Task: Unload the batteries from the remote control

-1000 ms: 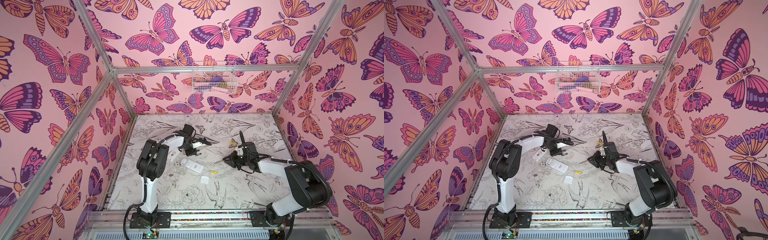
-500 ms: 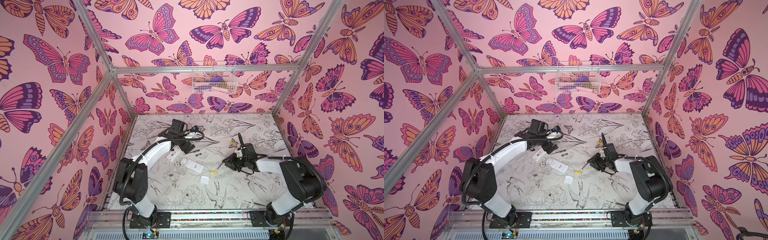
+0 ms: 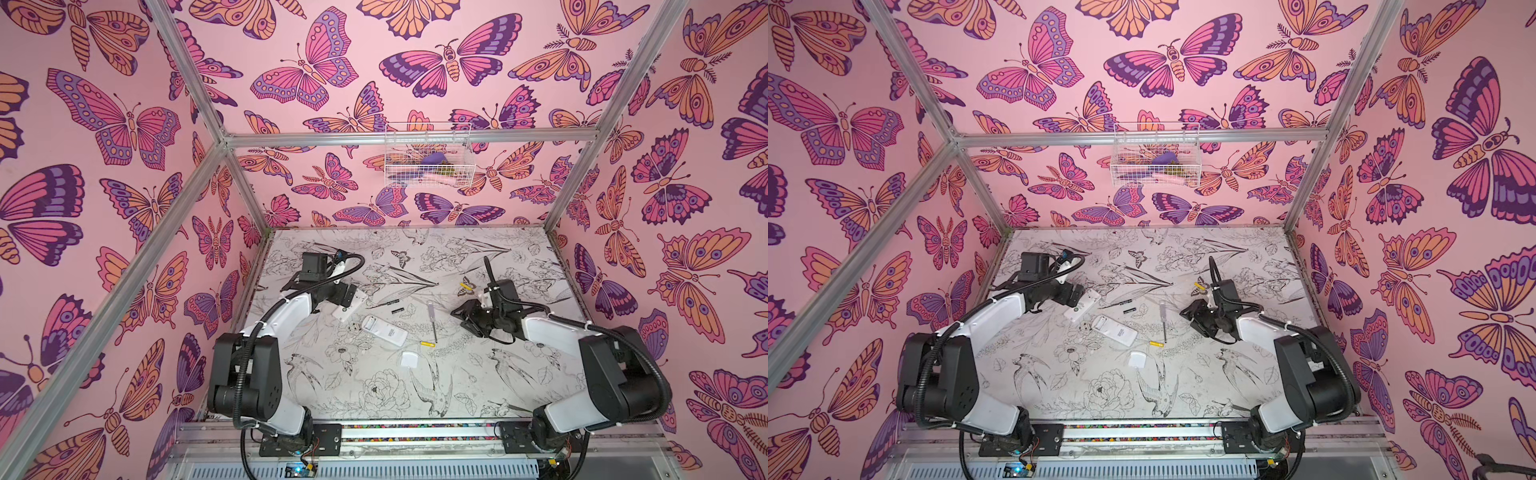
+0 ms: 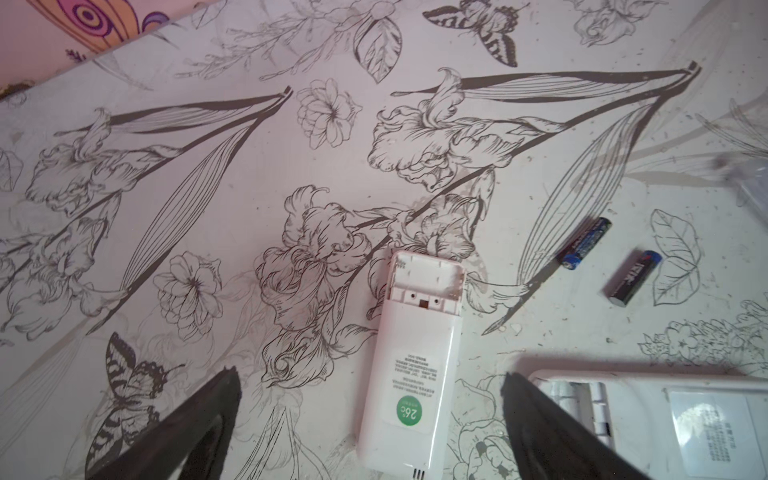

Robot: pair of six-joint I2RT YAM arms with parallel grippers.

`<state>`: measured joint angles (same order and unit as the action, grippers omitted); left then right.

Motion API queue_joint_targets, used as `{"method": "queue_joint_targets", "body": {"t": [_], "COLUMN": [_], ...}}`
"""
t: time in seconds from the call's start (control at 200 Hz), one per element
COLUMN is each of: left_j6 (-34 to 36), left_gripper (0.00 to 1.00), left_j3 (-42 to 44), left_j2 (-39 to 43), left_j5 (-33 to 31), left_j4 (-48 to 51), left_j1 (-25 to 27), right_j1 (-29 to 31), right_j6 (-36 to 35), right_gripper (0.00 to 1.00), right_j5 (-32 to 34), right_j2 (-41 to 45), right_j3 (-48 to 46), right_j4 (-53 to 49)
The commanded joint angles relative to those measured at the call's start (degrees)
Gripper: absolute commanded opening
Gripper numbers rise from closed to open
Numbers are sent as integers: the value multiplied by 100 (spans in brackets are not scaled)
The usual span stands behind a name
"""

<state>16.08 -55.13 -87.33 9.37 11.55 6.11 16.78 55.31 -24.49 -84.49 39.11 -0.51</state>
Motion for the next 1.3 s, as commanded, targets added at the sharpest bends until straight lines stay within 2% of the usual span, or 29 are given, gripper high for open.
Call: {"method": "queue_joint_targets", "body": {"t": [0.0,0.02,0.045,0.055,0.251,0.371,0.471,0.656,0.807,0.917,1.107,1.293], "left_j6": [-190,-192,-200,-212,-315,-546,-638,-757,-661,-641,-667,-822], "left_gripper": [100,100,100,100,100,100,100,100,100,100,100,100], "left_j3": [347,407,485,514,666,800,785,842,927,1057,1233,1647], "left_j2": [136,135,125,123,65,38,20,65,67,62,-42,-182], "left_j5": [-17,-30,-31,-31,15,-173,-200,48,181,361,103,-17], "left_j4": [-595,-663,-794,-836,-1184,-1679,-1717,-1813,-1824,-2041,-2373,-3076], "left_j1": [-63,-70,-72,-72,-85,-92,-112,-128,-187,-240,-301,-397], "right_j1": [-52,-52,-59,-53,-128,-131,-131,-130,-228,-622,-1165,-1774], "right_j6": [-525,-591,-671,-706,-1343,-2077,-2718,-4014,-5071,-5307,-5546,-5314], "right_gripper": [78,84,98,100,99,99,99,99,99,99,99,100], "right_j5": [618,699,796,832,1312,1691,2180,3373,4036,3863,3678,3081], "right_j2": [491,576,668,712,1384,1801,2212,2997,3384,3230,2516,1733], "right_j3": [125,115,114,114,101,147,83,-396,-1189,-1590,-1857,-1879], "right_j4": [-420,-464,-523,-549,-883,-1029,-1045,-391,949,1711,2595,3277]}}
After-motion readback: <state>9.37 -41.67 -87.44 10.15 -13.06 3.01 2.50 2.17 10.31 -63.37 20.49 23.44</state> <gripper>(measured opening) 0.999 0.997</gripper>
